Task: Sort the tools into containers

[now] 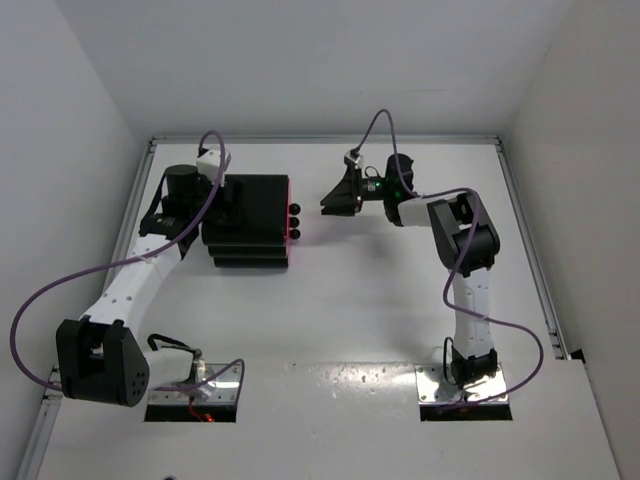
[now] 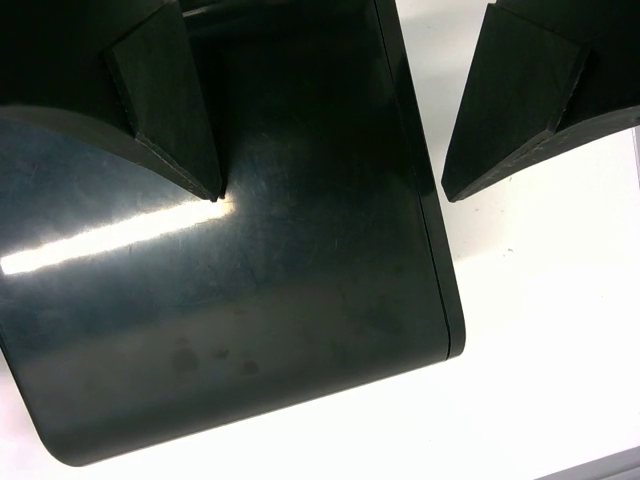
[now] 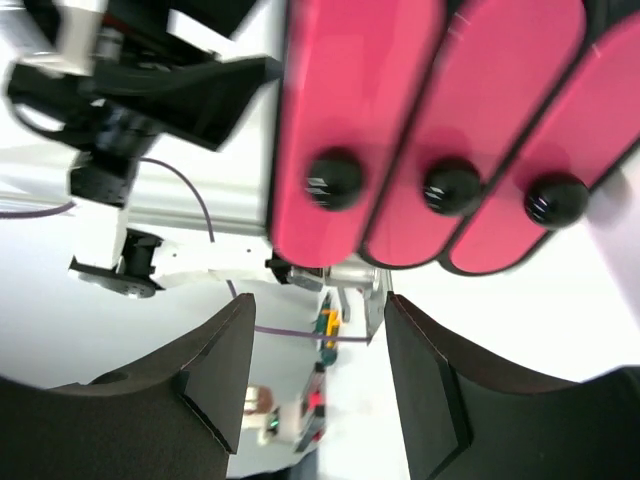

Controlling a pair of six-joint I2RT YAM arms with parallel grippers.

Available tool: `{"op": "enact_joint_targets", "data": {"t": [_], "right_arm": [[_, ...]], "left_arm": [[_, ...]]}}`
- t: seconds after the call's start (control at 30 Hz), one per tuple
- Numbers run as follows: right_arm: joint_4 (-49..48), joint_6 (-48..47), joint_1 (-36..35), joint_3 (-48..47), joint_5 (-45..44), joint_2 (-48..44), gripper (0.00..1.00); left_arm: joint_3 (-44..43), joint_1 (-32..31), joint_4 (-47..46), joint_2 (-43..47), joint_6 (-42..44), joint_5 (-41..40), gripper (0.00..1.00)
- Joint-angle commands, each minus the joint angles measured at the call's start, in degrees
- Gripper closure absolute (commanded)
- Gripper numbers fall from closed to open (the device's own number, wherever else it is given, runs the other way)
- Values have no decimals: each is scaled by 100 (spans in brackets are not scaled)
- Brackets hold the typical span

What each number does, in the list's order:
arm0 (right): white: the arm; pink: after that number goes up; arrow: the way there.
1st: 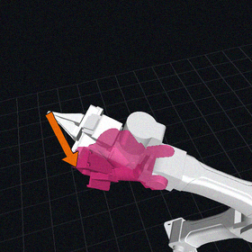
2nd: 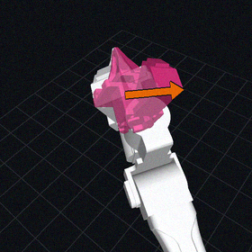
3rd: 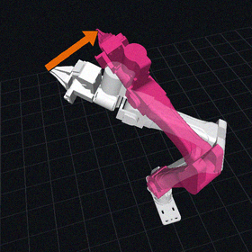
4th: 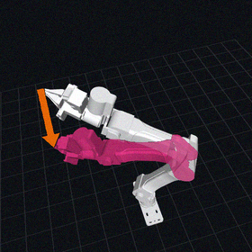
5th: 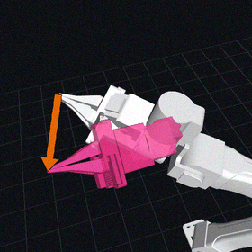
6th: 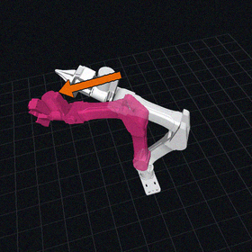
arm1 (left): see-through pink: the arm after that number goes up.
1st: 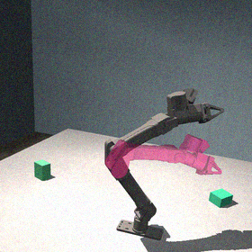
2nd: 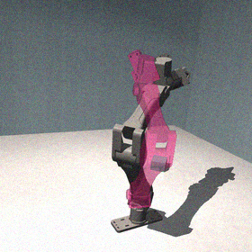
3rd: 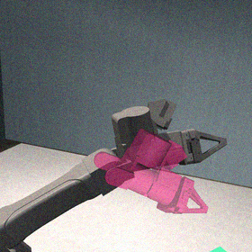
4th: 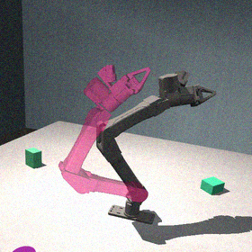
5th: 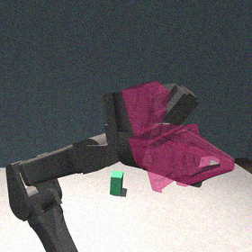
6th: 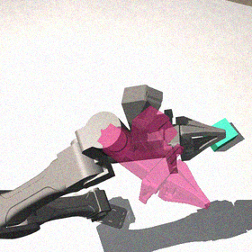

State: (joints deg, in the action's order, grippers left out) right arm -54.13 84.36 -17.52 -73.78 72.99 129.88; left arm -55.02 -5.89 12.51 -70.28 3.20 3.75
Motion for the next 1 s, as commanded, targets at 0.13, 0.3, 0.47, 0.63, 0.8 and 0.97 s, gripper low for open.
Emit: {"op": "enact_joint_targets", "data": {"t": [0.13,0.3,0.47,0.63,0.8,0.97], "right_arm": [[-362,-148,-102,-127,-170,-490,45],[-64,-148,-305,-470,-514,-271,30],[16,-209,-366,-603,-707,-87,29],[218,-261,-419,-787,-760,115,33],[359,-323,-472,-858,-813,274,38],[359,-323,-533,-1112,-813,397,38]], "left_arm": [[159,44,348,94,14,-120,0],[159,44,348,146,14,-173,0],[211,44,296,146,14,-173,0],[264,44,243,146,14,-173,0],[264,44,191,146,14,-173,0],[317,44,190,94,14,-173,0]]}}
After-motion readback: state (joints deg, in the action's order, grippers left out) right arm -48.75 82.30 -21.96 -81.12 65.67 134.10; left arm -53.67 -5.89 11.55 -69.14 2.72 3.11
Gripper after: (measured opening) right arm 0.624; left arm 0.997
